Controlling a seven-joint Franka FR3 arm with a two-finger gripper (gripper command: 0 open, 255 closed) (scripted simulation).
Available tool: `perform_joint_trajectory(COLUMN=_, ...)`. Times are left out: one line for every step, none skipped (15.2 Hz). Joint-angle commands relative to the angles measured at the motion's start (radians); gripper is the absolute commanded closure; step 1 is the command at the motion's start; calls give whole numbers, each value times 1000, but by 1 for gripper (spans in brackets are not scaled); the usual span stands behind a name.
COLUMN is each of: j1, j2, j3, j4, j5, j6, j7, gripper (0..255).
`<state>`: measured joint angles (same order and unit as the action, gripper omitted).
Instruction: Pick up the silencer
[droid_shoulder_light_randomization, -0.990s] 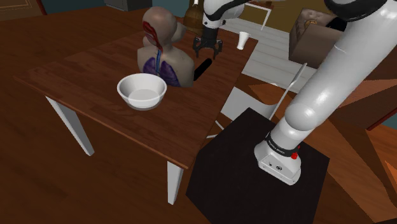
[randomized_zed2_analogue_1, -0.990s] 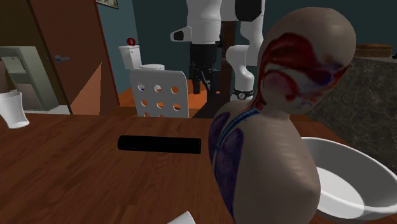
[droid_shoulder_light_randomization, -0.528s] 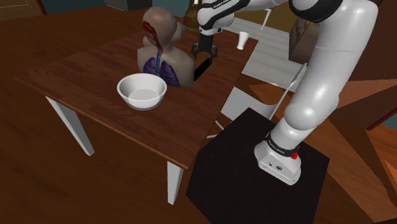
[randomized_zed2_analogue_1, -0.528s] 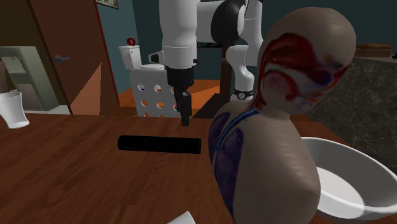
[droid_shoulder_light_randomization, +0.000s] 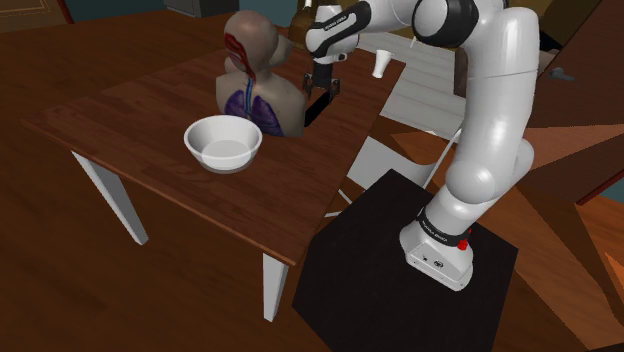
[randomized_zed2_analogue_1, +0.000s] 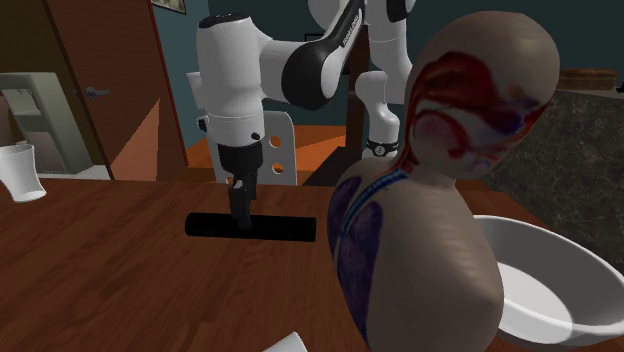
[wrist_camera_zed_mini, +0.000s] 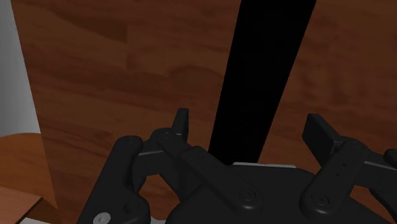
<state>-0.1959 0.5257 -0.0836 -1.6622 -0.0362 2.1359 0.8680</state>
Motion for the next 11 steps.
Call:
perform_joint_trajectory(j1=-1, j2=25, j3=-2, j4=12, j5=1, j6=14, j7=9, gripper=0)
perform_joint_trajectory(j1=-1, j2=32, j3=-2, j4=8, j5=1, j6=24, j7=9, gripper=0)
perform_joint_trajectory(j1=-2, j2=40, j3=-2, j4=6, j5=2, j6=34, j7=10, gripper=0)
perform_joint_trajectory(j1=-2, j2=47, j3=-2, j4=3, j5=2, j6=44, j7=10, gripper=0)
perform_joint_trajectory(j1=-2, j2=55, j3=-1, j4=1, j5=2, j6=53, j7=11, gripper=0)
perform_joint_trajectory(j1=-2, j2=63, j3=-1, j4=0, j5=3, j6=63, j7=11, gripper=0)
perform_joint_trajectory(j1=-2, j2=67, j3=-1, j4=-2, j5=3, j6=68, j7=11, gripper=0)
perform_joint_trajectory(j1=-2, j2=67, j3=-1, j4=-1, j5=3, j6=68, j7=11, gripper=0)
perform_joint_trajectory(j1=-2, j2=67, j3=-1, j4=-2, j5=3, j6=68, j7=11, gripper=255)
perform_joint_trajectory(j1=-3, j2=67, j3=-1, j4=-3, j5=3, j6=69, j7=11, gripper=255)
perform_joint_trajectory(j1=-3, j2=67, j3=-1, j4=-3, j5=3, j6=69, j7=11, gripper=255)
